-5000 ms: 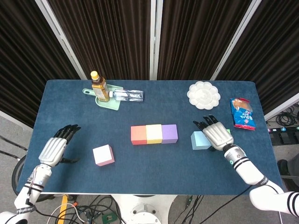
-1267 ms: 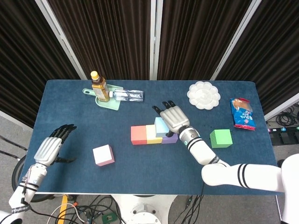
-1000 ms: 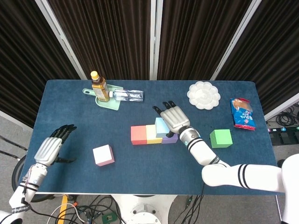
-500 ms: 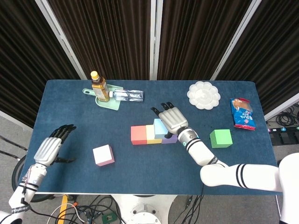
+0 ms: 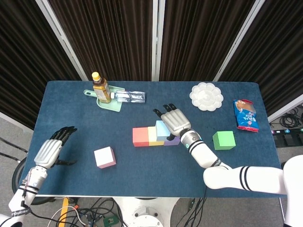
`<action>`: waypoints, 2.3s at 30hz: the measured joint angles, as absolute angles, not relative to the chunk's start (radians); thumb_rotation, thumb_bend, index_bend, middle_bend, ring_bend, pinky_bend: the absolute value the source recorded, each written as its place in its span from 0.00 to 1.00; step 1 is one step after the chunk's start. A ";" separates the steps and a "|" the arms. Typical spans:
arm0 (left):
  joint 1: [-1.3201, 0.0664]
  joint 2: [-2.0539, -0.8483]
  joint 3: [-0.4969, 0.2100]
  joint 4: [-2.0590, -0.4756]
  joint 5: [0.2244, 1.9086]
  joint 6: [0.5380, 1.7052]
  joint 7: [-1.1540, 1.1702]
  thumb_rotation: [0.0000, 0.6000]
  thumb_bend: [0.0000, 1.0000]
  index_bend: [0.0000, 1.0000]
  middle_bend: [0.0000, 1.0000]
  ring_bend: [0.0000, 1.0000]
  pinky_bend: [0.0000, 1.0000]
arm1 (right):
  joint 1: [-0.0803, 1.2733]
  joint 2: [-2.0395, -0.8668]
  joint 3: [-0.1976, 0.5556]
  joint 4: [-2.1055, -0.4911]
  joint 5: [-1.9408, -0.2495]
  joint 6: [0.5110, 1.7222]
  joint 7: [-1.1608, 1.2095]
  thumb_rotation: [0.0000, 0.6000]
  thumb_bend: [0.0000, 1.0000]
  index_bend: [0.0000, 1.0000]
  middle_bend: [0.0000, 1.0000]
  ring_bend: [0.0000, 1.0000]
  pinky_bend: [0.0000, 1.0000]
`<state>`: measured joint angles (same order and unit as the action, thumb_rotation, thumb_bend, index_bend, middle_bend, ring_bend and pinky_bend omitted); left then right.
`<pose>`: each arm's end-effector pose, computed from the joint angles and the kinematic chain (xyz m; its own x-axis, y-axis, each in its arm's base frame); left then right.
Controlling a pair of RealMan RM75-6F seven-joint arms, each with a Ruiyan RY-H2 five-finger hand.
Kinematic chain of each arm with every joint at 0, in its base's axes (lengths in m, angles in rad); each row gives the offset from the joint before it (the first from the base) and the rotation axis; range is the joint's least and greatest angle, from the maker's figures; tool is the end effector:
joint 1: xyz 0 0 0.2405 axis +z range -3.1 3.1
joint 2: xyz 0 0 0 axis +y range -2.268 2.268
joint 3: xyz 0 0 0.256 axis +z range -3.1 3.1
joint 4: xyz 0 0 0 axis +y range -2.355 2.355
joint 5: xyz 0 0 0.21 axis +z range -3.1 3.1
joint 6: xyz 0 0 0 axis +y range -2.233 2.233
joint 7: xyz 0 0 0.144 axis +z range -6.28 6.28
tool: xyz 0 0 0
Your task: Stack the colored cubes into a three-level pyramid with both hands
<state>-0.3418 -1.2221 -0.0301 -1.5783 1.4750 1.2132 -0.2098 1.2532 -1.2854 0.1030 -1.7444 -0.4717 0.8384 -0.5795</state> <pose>-0.2713 0.2473 0.0908 0.1770 0.2482 0.9524 0.9749 -0.1771 -0.1350 -0.0393 -0.3794 0.0253 0.5962 -0.3623 0.7164 -0.7848 -0.4512 0.4249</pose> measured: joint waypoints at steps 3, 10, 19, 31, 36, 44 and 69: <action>-0.341 -1.222 -0.030 -1.578 1.474 1.213 -0.210 1.00 0.00 0.10 0.05 0.00 0.11 | 1.254 -1.285 0.101 -1.744 -0.472 0.839 -0.579 1.00 0.10 0.00 0.34 0.01 0.00; -0.340 -1.222 -0.029 -1.578 1.474 1.214 -0.211 1.00 0.00 0.10 0.05 0.00 0.11 | 1.254 -1.283 0.098 -1.745 -0.470 0.837 -0.575 1.00 0.10 0.00 0.32 0.00 0.00; -0.339 -1.222 -0.029 -1.577 1.475 1.214 -0.213 1.00 0.00 0.10 0.05 0.00 0.11 | 1.252 -1.281 0.099 -1.747 -0.475 0.835 -0.565 1.00 0.08 0.00 0.31 0.00 0.00; -0.341 -1.222 -0.031 -1.579 1.474 1.213 -0.208 1.00 0.00 0.10 0.05 0.00 0.11 | 1.241 -1.279 0.103 -1.755 -0.498 0.850 -0.550 1.00 0.05 0.00 0.30 0.00 0.00; -0.342 -1.221 -0.031 -1.581 1.473 1.212 -0.208 1.00 0.00 0.10 0.05 0.00 0.11 | 1.238 -1.285 0.104 -1.752 -0.503 0.857 -0.549 1.00 0.05 0.00 0.32 0.00 0.00; -0.341 -1.219 -0.031 -1.580 1.473 1.212 -0.211 1.00 0.00 0.10 0.05 0.00 0.11 | 1.233 -1.297 0.110 -1.743 -0.513 0.872 -0.549 1.00 0.05 0.00 0.37 0.00 0.00; -0.341 -1.218 -0.030 -1.581 1.475 1.212 -0.214 1.00 0.00 0.10 0.05 0.00 0.11 | 1.216 -1.302 0.122 -1.747 -0.521 0.882 -0.550 1.00 0.05 0.00 0.41 0.00 0.00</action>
<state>-0.3411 -1.2176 -0.0305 -1.5809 1.4753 1.2117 -0.2137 1.2163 -1.3022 0.1217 -1.7467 -0.5207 0.8822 -0.5502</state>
